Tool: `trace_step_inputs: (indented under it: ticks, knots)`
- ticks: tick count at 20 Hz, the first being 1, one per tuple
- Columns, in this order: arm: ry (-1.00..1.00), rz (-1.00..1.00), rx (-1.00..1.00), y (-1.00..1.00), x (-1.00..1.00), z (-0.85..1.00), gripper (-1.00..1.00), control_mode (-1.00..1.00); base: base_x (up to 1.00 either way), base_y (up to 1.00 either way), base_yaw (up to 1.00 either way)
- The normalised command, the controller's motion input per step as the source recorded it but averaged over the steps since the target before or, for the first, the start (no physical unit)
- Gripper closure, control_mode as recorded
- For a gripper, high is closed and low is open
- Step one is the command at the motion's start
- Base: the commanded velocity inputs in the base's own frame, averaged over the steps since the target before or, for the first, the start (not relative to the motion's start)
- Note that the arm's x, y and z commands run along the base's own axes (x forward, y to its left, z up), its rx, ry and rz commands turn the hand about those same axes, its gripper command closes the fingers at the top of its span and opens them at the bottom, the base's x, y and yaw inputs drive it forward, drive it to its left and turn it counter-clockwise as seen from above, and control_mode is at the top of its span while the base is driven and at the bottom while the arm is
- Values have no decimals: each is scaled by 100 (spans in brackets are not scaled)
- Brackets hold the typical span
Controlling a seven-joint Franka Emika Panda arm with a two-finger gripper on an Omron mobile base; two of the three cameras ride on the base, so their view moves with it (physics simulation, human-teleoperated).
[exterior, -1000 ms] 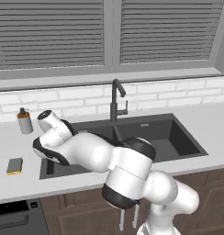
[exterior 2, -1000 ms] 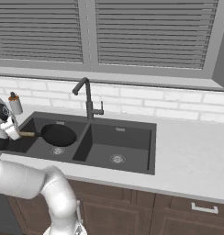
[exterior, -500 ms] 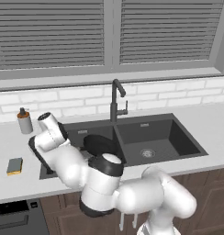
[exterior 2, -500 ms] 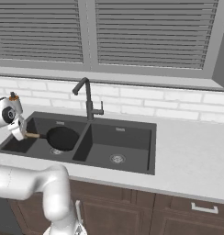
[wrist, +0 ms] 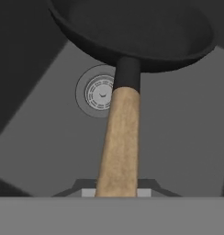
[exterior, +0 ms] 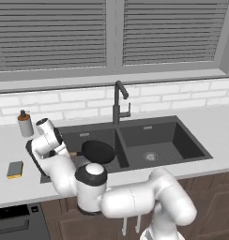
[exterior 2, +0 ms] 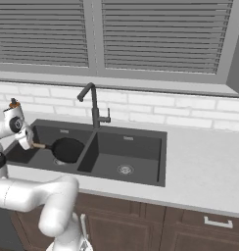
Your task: Pick the pan and sponge and place them into the sink. Then turn on the water.
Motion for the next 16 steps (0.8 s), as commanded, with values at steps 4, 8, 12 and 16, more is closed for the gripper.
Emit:
trace_step_inputs:
  ticks: [4, 8, 12, 16]
  knots:
    - [22, 0, 0, -1, 9, -75, 100, -100, 0, 0, 0]
    - [13, 0, 0, -29, 0, -84, 100, -100, 0, 0, 0]
    - [0, 0, 3, -48, 0, -96, 100, -100, 0, 0, 0]
    - [0, 1, 4, -30, -2, -65, 100, -100, 0, 0, 0]
